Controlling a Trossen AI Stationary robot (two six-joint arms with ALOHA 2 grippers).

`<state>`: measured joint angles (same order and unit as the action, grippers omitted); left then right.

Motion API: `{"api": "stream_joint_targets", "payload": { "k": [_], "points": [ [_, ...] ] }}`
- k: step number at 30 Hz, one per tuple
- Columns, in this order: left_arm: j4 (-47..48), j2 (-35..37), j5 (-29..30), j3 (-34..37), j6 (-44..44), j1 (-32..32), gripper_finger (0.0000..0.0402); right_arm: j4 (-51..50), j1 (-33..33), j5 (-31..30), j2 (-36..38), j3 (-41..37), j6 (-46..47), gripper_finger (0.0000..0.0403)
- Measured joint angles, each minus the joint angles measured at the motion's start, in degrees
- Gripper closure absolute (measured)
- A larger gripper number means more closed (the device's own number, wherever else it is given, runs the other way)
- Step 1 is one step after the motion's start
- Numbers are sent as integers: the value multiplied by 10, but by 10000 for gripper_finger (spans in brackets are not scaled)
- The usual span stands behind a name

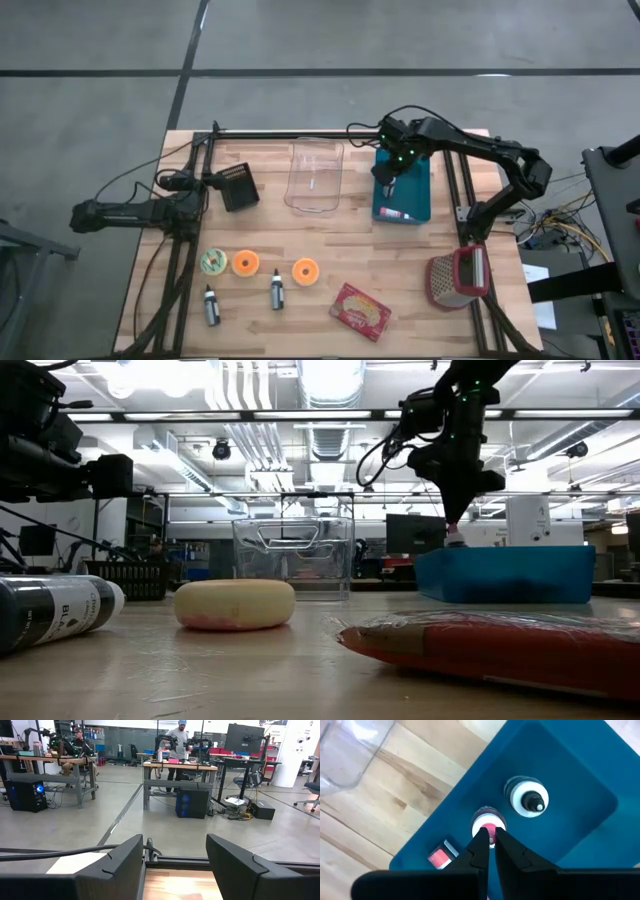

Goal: Pick & Place Food Item
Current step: Put the pink food coloring bottle into the blue bin, then put the right black food coloring bottle into the blue bin

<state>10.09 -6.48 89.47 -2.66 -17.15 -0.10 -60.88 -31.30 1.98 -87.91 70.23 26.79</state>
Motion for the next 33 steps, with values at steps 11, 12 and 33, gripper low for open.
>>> {"api": "stream_joint_targets", "payload": {
  "k": [11, 12, 33],
  "points": [
    [0, 0, 0, 0, 0, 0, 179, 0, 2, 0, 4, -2, 2, 376],
    [0, 0, 0, 0, 0, 0, 179, 0, 3, 0, 4, -2, 2, 369],
    [0, 0, 0, 0, 0, 0, 179, -7, 3, -6, 34, -2, 2, 315]
  ]
}}
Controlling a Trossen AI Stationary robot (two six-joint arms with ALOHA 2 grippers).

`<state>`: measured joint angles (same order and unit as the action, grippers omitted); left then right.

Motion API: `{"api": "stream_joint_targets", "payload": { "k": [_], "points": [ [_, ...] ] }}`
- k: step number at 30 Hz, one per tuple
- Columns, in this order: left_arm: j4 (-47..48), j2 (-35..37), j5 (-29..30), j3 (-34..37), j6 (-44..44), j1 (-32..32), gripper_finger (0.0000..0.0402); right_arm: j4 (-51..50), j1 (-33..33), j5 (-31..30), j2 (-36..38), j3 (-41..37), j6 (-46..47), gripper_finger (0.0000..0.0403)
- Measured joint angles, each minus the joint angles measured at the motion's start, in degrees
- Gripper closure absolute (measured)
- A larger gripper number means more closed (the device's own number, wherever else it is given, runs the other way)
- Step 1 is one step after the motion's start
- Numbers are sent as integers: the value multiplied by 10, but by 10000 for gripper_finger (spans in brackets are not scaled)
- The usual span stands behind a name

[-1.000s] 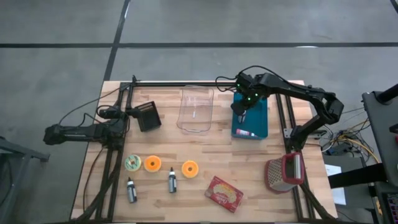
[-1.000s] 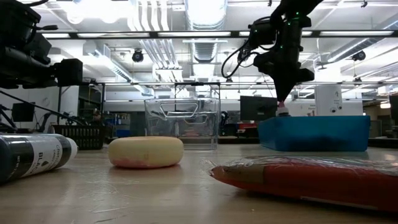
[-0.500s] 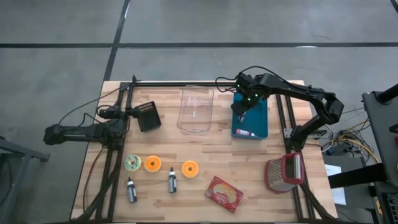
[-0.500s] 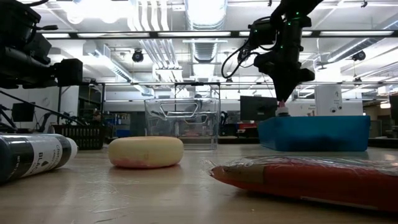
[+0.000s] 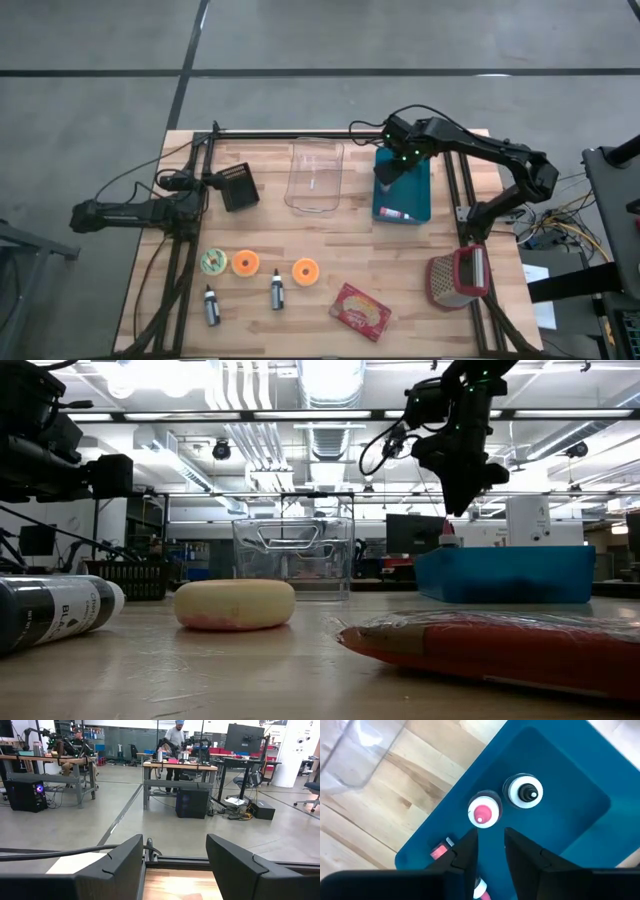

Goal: Pick & Place Food Item
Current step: Put the right black food coloring bottle into the blue bin

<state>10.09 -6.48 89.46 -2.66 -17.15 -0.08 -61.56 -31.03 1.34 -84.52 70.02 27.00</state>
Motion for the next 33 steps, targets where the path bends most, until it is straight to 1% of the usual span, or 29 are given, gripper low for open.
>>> {"api": "stream_joint_targets", "payload": {
  "k": [5, 8, 11, 16, 19, 23, 25, 28, 30, 33],
  "points": [
    [0, 0, 0, 0, 0, 0, 179, -1, 4, 3, 30, 25, 0, 315],
    [0, 0, 0, 0, 0, 0, 179, 15, 21, 5, 52, 48, -1, 308],
    [0, 0, 0, 0, 0, 0, 179, 59, 56, 7, 78, 55, -20, 299],
    [0, 0, 0, 0, 0, 0, 179, 141, 146, 2, 115, 53, -102, 283],
    [0, 0, 0, 0, 0, 0, 179, 174, 207, -30, 121, 51, -119, 276],
    [0, 0, 0, 0, 0, 0, 179, 219, 278, -115, 115, 47, -136, 273],
    [0, 0, 0, 0, 0, 0, 179, 227, 305, -145, 107, 47, -138, 274],
    [0, 0, 0, 0, 0, 0, 179, 254, 339, -149, 88, 42, -123, 275],
    [0, 0, 0, 0, 0, 0, 179, 302, 357, -162, 74, 27, -130, 271],
    [0, 0, 0, 0, 0, 0, 179, 392, 372, -176, 57, -14, -173, 261]
  ]
}}
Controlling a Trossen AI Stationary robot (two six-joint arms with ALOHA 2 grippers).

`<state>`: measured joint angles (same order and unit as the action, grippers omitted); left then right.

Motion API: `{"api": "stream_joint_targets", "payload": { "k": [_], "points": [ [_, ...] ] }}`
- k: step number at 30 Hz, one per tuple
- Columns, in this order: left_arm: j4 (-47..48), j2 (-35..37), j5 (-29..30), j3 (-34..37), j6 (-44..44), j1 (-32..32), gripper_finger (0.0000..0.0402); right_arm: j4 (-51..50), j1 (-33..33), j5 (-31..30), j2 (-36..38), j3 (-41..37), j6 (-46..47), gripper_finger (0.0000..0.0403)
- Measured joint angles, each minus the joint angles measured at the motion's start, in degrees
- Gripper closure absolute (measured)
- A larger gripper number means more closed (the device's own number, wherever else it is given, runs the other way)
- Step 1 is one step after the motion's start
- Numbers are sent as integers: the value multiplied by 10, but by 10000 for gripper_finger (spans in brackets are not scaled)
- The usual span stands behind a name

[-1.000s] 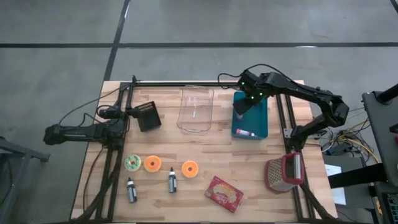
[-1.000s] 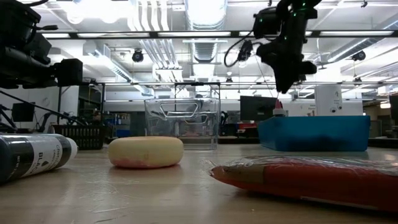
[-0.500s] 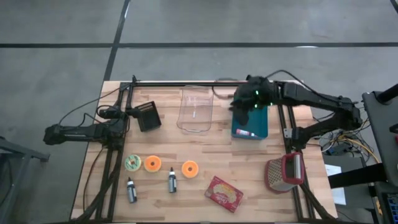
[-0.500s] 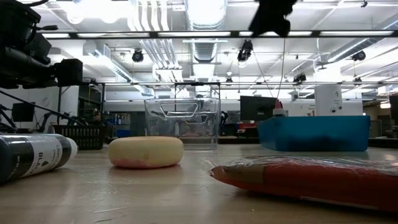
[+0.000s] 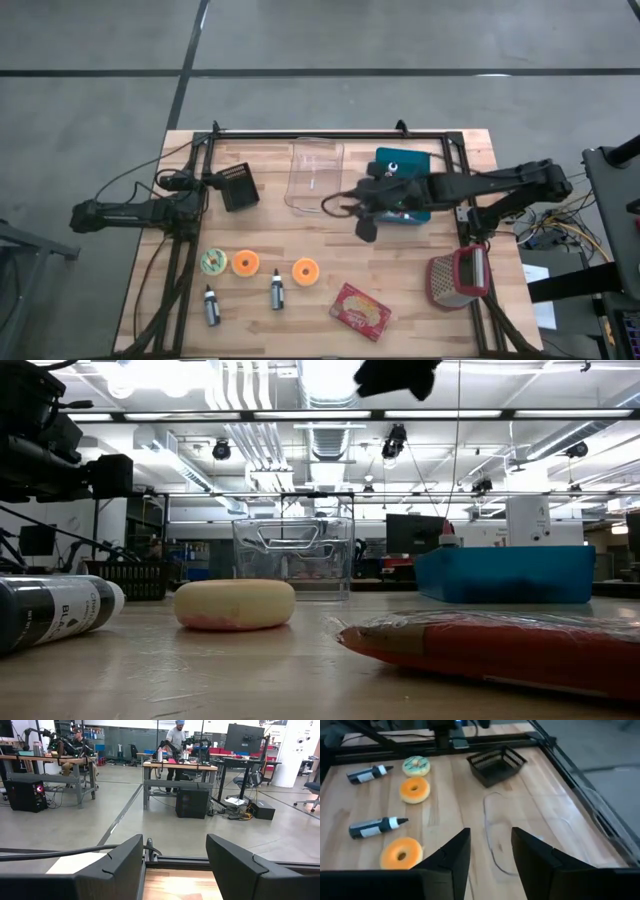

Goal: Pick & Place Food Item
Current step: Put the right black food coloring bottle into the blue bin

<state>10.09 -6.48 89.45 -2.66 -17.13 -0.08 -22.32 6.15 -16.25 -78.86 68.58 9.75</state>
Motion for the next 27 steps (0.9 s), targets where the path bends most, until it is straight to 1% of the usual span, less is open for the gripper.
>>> {"api": "stream_joint_targets", "payload": {
  "k": [4, 6, 10, 15, 18, 21, 25, 27],
  "points": [
    [0, 0, 0, 0, 0, 0, 179, 111, -4, 26, 6, -62, -27, 246],
    [0, 0, 0, 0, 0, 0, 179, 167, -10, 28, 18, -97, -40, 239],
    [0, 0, 0, 0, 0, 0, 179, 310, -14, 49, 32, -171, -86, 229],
    [0, 0, 0, 0, 0, 0, 179, 467, -17, 86, 34, -256, -128, 225],
    [0, 0, 0, 0, 0, 0, 179, 542, -36, 128, 35, -290, -130, 225],
    [0, 0, 0, 0, 0, 0, 179, 561, -55, 158, 35, -300, -120, 225],
    [0, 0, 0, 0, 0, 0, 179, 557, -75, 159, 35, -288, -115, 229],
    [0, 0, 0, 0, 0, 0, 179, 558, -78, 159, 31, -284, -128, 231]
  ]
}}
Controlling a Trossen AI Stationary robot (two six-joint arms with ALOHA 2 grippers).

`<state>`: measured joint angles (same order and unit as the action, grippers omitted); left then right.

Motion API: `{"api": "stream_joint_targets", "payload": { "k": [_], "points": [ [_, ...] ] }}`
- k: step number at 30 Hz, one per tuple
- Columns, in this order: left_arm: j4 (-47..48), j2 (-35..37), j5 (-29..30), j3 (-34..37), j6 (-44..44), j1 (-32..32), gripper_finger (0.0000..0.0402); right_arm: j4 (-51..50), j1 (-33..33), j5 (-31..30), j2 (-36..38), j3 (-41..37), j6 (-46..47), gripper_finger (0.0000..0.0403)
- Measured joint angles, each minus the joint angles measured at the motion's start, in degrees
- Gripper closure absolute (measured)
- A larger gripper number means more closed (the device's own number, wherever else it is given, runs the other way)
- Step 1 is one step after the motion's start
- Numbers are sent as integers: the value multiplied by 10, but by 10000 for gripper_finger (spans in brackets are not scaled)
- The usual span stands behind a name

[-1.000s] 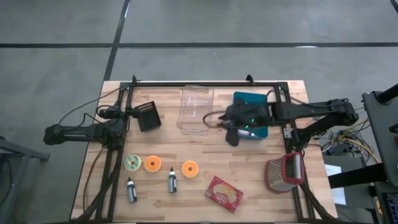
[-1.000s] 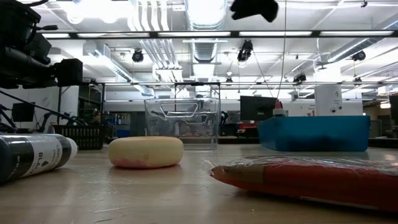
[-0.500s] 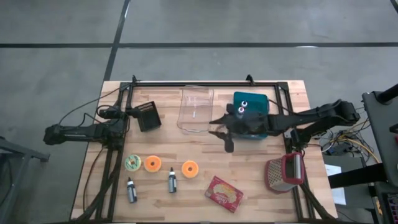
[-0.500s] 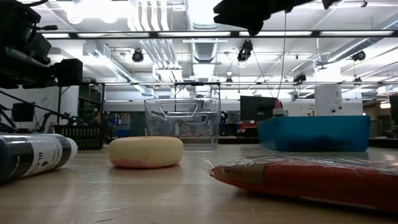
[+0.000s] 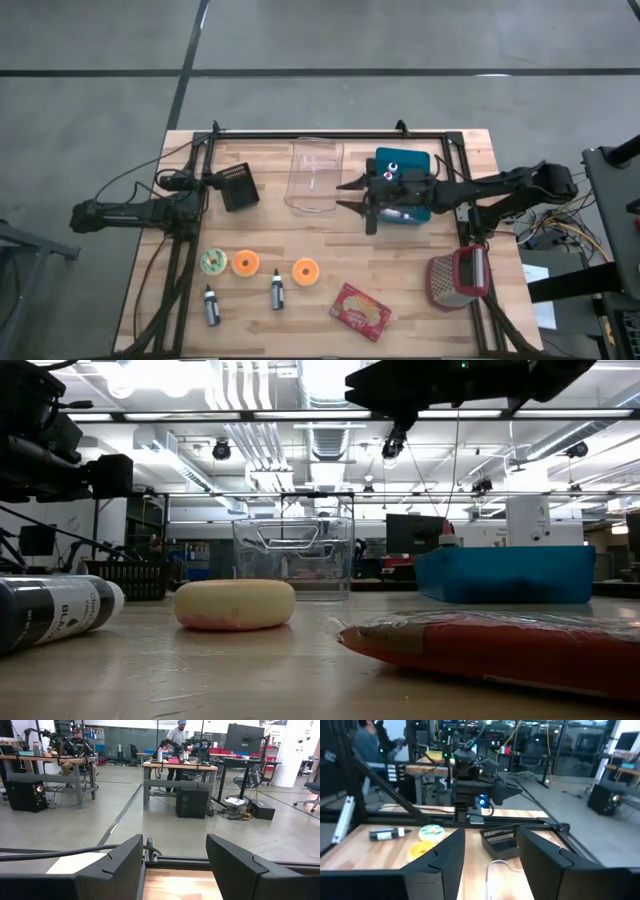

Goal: Pick & Place Food Item
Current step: Put the right black food coloring bottle into the blue bin

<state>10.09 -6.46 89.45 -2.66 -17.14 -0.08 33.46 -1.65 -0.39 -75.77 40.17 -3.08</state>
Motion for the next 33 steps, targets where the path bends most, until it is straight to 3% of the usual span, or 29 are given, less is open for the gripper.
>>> {"api": "stream_joint_targets", "payload": {
  "k": [11, 18, 33],
  "points": [
    [0, 0, 0, 0, 0, 0, 179, -26, -2, -17, -10, 0, -36, 237],
    [0, -1, 0, 0, 0, 0, 179, -31, -3, -18, -9, -1, -108, 245],
    [0, -1, 0, 0, 0, 0, 179, -31, -2, -16, -9, -1, -74, 247]
  ]
}}
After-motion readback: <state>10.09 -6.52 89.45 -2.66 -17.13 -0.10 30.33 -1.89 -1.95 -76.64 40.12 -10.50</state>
